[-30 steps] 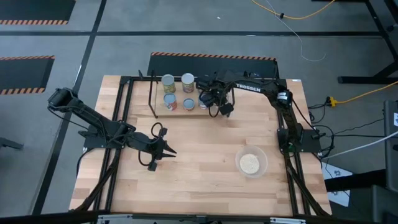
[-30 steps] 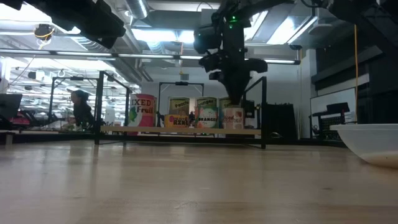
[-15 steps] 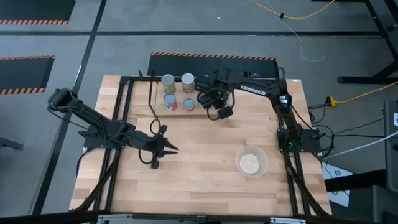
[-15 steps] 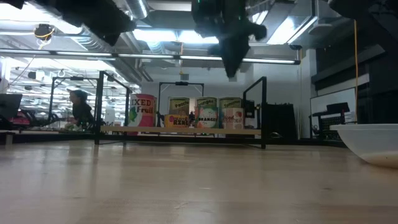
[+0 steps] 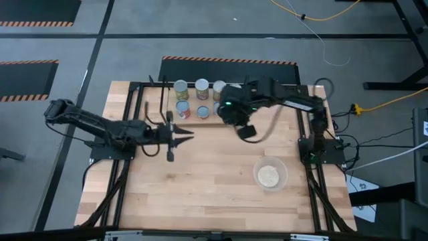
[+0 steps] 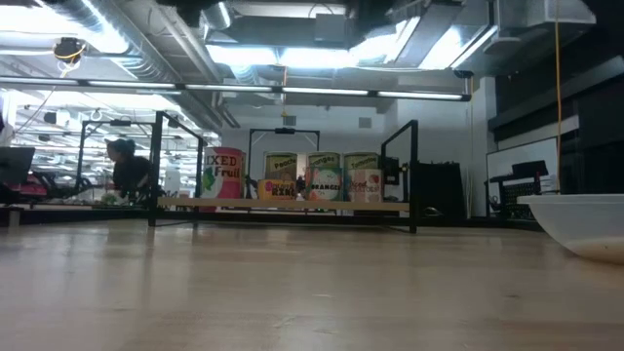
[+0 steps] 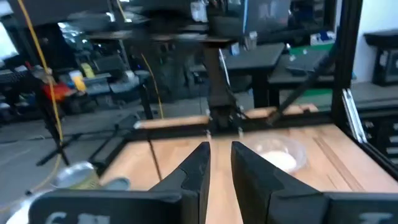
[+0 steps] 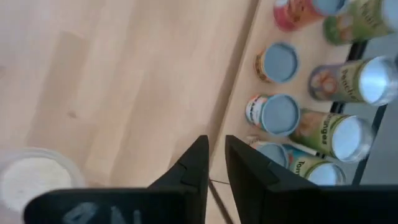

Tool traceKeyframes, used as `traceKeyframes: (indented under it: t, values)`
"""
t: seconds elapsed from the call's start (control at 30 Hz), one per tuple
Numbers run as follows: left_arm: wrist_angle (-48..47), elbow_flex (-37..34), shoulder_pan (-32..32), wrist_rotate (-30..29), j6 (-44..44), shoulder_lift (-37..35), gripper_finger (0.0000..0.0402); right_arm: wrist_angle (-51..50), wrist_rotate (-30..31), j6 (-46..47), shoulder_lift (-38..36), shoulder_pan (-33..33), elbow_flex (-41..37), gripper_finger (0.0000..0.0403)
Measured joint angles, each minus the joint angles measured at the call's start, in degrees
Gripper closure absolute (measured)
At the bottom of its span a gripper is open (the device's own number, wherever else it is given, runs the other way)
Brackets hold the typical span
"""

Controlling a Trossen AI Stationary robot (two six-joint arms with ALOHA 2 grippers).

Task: Pick and place cans onto a shelf
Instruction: Return to Home Position

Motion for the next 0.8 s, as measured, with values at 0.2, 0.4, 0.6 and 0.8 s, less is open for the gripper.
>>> traceKeyframes:
  t: [0.2, 0.4, 0.6, 0.8]
  values:
    - [-10.30, 0.05, 1.18, 0.06, 0.24, -10.24, 0.0343, 0.08, -0.15, 6.47, -10.79, 3.43, -5.38, 0.0344]
    - [-21.43, 0.05, -0.18, 0.20, -0.20, -20.41, 0.0343, 5.32, 0.40, 13.64, -25.28, 6.61, -21.07, 0.0344]
    - [-28.29, -1.49, -1.19, 0.19, 0.06, -26.80, 0.0343, 18.42, 2.04, 19.65, -40.82, 8.99, -42.69, 0.0344]
    - [-26.93, -8.22, -1.19, 0.18, 0.06, -31.91, 0.0343, 29.65, 1.98, 24.10, -54.37, 9.81, -60.38, 0.0344]
